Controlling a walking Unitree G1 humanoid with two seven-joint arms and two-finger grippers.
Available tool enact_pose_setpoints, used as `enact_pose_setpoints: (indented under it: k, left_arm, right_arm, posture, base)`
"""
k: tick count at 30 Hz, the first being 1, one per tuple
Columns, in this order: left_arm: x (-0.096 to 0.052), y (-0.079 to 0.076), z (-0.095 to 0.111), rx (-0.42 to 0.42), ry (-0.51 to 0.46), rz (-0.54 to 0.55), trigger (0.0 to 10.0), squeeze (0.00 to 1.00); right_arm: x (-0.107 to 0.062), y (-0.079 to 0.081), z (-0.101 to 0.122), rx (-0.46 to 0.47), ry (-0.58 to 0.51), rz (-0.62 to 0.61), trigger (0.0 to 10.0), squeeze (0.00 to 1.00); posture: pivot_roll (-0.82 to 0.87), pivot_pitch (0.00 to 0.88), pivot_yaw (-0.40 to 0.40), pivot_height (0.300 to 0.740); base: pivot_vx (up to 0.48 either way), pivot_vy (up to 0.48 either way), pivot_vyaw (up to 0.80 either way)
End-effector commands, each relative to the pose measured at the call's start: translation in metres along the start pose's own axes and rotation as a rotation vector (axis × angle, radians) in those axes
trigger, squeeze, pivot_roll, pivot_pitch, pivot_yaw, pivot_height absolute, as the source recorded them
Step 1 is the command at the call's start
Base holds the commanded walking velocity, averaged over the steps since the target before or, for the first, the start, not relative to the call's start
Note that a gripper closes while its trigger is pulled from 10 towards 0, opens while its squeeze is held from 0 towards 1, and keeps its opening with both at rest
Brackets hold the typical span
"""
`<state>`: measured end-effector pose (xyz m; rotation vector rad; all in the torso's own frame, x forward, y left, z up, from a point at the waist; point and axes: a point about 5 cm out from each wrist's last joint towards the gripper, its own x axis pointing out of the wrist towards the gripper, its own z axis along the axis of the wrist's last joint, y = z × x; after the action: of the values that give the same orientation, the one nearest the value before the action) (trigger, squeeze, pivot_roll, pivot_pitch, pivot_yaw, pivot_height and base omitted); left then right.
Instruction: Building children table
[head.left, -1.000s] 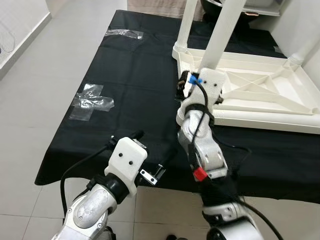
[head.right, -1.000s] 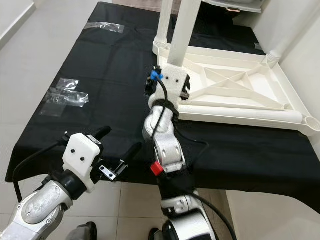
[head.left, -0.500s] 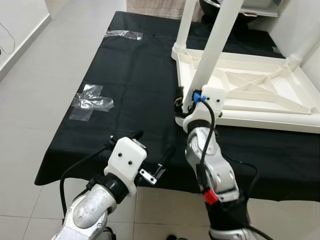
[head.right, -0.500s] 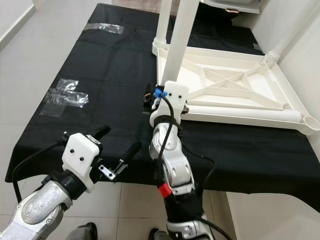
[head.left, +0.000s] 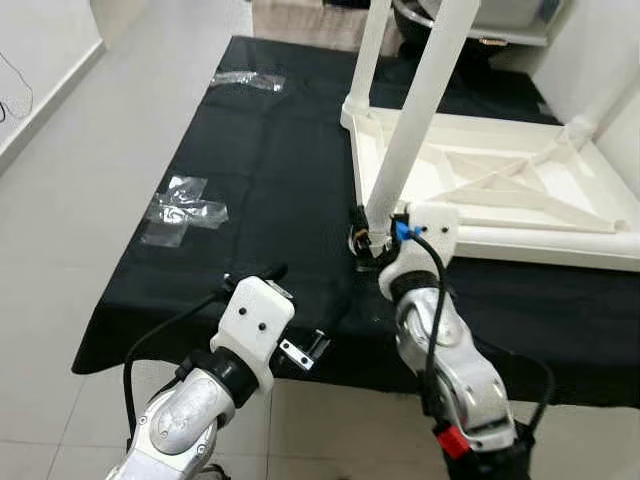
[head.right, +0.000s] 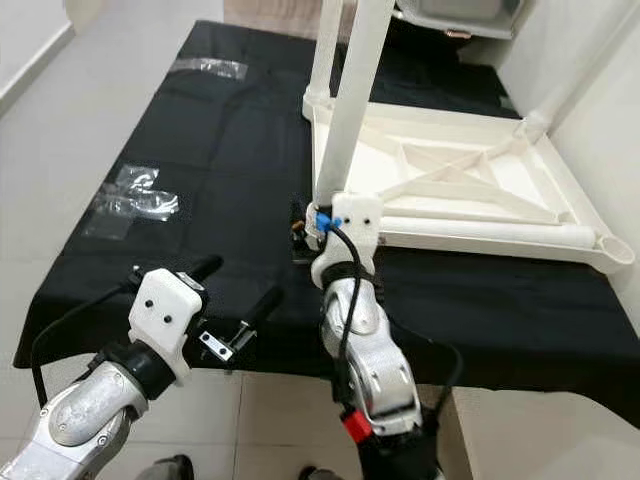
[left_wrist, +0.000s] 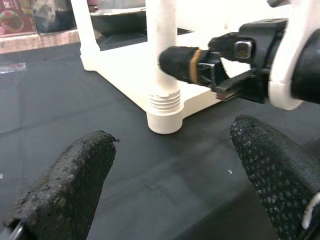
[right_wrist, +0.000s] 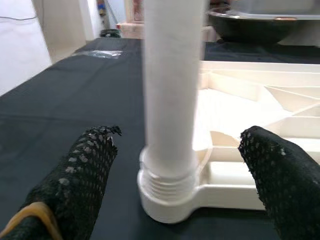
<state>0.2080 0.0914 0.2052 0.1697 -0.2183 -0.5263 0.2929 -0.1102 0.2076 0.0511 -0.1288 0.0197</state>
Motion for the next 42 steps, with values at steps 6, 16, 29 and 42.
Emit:
enact_pose_setpoints:
  k: [6,16,29,42]
  left_arm:
    - [-0.014,-0.006,-0.032,-0.039,0.116,0.034,10.0,0.00]
    - [-0.027,0.000,-0.053,-0.110,0.184,0.213,10.0,0.00]
    - [-0.015,0.039,-0.044,-0.039,0.102,0.381,10.0,0.00]
    - [-0.015,0.045,-0.034,0.013,0.072,0.424,10.0,0.00]
  right_arm:
    - [-0.033,-0.031,-0.026,-0.076,0.032,0.086,10.0,0.00]
    - [-0.050,-0.067,-0.058,-0.180,0.138,-0.012,10.0,0.00]
    - [-0.019,-0.067,-0.058,-0.156,0.098,0.008,10.0,0.00]
    - [-0.002,-0.076,-0.061,-0.175,0.113,-0.036,10.0,0.00]
  posture:
    - [0.10,0.103,-0.093,0.740]
    - [0.09,0.041,-0.076,0.740]
    - [0.09,0.008,-0.093,0.740]
    - [0.11,0.004,-0.101,0.740]
  base:
    - [0.000,0.000,0.00]
    - [0.000,0.000,-0.36]
    - [0.000,0.000,-0.27]
    - [0.000,0.000,0.00]
